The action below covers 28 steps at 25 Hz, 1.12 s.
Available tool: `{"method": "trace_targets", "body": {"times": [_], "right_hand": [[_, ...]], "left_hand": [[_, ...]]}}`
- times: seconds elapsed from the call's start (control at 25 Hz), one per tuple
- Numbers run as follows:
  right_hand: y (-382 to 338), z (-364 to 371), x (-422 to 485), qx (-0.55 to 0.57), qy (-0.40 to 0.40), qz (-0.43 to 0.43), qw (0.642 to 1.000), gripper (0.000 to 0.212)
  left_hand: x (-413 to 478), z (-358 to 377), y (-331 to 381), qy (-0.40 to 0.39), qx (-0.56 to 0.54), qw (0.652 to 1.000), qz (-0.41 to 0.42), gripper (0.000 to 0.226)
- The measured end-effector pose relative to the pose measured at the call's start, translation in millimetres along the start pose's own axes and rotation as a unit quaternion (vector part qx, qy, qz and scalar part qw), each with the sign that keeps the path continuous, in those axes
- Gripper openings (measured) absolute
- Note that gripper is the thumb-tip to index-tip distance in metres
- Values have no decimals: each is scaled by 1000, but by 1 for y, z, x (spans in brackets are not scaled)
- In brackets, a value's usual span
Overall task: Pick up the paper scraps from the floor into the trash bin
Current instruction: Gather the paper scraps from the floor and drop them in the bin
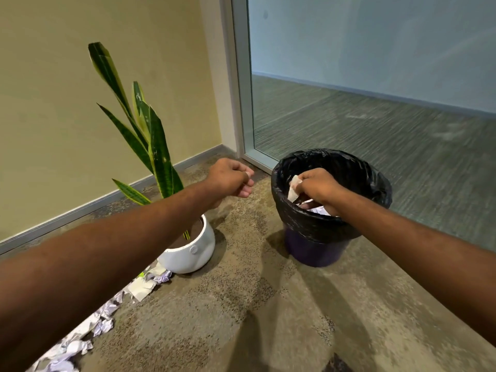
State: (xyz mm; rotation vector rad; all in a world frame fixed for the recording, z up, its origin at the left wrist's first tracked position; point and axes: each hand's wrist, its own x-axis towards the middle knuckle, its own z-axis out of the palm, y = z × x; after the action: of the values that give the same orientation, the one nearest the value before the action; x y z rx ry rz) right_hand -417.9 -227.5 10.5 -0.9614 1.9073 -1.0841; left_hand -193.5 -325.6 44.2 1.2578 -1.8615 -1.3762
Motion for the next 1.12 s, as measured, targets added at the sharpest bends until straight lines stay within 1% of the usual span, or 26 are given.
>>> {"method": "trace_targets", "body": {"times": [0.08, 0.16, 0.24, 0.36, 0.4, 0.48, 0.6, 0.68, 0.76, 0.88, 0.96, 1.04, 1.08, 1.12], "right_hand": [[0, 0, 3, 2, 42, 3, 999, 18], [-3, 2, 5, -27, 90, -16, 995, 13], [-9, 9, 4, -65, 123, -49, 989, 9], [-34, 32, -16, -127, 131, -123, 975, 15], [-45, 44, -24, -150, 119, -153, 970, 17], [-71, 77, -42, -188, 66, -205, 958, 17], [-106, 135, -71, -249, -67, -235, 937, 13], [-120, 182, -86, -301, -149, -244, 910, 12], [-122, 230, -95, -370, -209, -261, 867, 17], [-104, 303, -99, -473, -269, -273, 793, 34], [-84, 347, -101, -504, -294, -273, 765, 47], [-56, 391, -98, -518, -300, -260, 757, 56], [-42, 407, -97, -523, -299, -243, 760, 60], [-27, 426, -93, -521, -298, -208, 772, 64]], "left_hand": [[-6, -18, -8, -11, -15, 1000, -20, 11], [-14, -40, -19, -27, -8, 999, -32, 13], [-26, -67, -36, -45, 14, 998, -46, 13], [-43, -112, -70, -59, 75, 993, -75, 14], [-49, -128, -84, -64, 97, 989, -88, 14], [-62, -162, -114, -80, 143, 979, -118, 13], [-82, -207, -155, -100, 213, 958, -167, 10], [-93, -235, -181, -108, 253, 941, -195, 12], [-98, -257, -207, -106, 287, 930, -203, 16], [-101, -282, -240, -97, 326, 916, -213, 24], [-101, -293, -260, -93, 340, 910, -220, 36], [-99, -299, -282, -105, 348, 902, -231, 53], [-99, -297, -292, -115, 365, 894, -233, 62], [-97, -298, -307, -128, 388, 883, -233, 72]]}}
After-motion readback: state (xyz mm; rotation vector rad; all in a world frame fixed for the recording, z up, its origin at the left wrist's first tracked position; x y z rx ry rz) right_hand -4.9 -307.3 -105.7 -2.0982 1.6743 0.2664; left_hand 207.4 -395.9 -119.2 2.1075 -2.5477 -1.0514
